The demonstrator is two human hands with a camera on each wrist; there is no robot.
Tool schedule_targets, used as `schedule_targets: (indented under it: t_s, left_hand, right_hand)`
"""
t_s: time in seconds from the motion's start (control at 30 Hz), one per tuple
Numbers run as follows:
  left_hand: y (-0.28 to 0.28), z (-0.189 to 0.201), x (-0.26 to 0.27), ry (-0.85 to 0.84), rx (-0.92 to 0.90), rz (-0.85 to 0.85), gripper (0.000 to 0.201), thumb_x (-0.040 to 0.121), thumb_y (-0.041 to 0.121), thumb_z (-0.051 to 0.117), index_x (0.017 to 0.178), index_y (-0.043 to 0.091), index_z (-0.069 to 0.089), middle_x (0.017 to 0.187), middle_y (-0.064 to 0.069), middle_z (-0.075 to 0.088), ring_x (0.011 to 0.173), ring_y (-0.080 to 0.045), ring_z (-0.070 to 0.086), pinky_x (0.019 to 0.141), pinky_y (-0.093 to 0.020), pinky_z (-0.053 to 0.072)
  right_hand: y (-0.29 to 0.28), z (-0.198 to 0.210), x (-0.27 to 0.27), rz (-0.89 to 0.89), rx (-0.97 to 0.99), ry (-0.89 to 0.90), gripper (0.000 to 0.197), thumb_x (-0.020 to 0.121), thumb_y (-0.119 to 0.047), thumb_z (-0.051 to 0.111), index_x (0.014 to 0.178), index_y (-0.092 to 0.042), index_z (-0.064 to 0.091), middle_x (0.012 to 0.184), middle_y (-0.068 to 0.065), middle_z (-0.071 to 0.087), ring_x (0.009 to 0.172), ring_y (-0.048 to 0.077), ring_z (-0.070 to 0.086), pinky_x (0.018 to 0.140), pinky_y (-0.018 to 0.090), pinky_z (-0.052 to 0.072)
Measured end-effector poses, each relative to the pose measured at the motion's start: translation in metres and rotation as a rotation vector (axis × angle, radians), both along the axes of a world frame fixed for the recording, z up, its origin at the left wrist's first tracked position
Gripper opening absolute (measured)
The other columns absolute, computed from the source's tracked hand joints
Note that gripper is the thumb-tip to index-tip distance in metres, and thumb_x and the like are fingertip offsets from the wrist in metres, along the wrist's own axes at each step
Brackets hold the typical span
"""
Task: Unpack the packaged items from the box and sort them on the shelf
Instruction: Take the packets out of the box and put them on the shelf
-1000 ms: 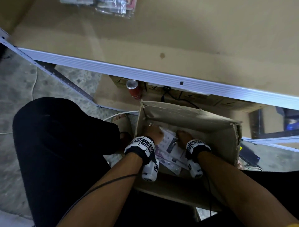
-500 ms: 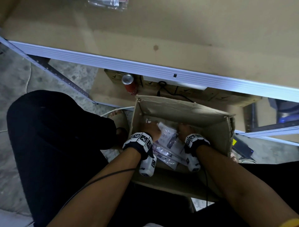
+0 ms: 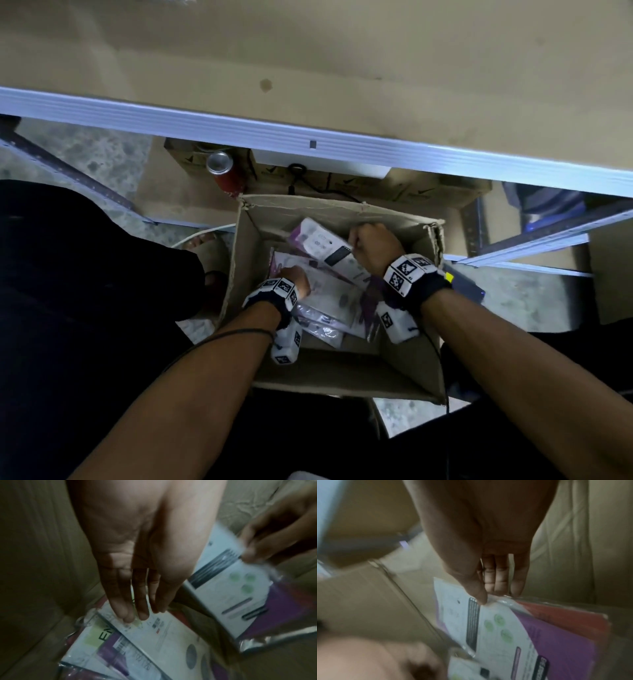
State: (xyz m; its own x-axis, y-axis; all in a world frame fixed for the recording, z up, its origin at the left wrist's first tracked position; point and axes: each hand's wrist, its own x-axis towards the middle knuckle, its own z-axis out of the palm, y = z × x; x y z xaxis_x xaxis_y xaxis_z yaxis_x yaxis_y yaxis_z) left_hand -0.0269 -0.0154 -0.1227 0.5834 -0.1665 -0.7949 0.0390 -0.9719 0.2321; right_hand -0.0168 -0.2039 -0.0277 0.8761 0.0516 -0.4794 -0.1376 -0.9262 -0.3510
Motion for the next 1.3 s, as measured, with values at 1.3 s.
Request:
schedule_targets:
  t_s: [1.3]
  left_hand:
    - [-0.038, -0.037, -0.020, -0.245, -0.039, -0.699, 0.029, 0.090, 0.005, 0.058, 0.116, 0.013, 0.067, 0.131, -0.010, 0.062, 0.126, -0.031, 0.054, 0.103, -0.043, 0.045]
  right_hand:
    - [-0.031, 0.039, -0.055, -0.225, 0.158, -0.214, 0.011, 0.085, -0.015, 0.067, 0.086, -0.024, 0.060, 0.085, -0.005, 0.063, 0.083, 0.021, 0.060, 0.075, 0.042, 0.054]
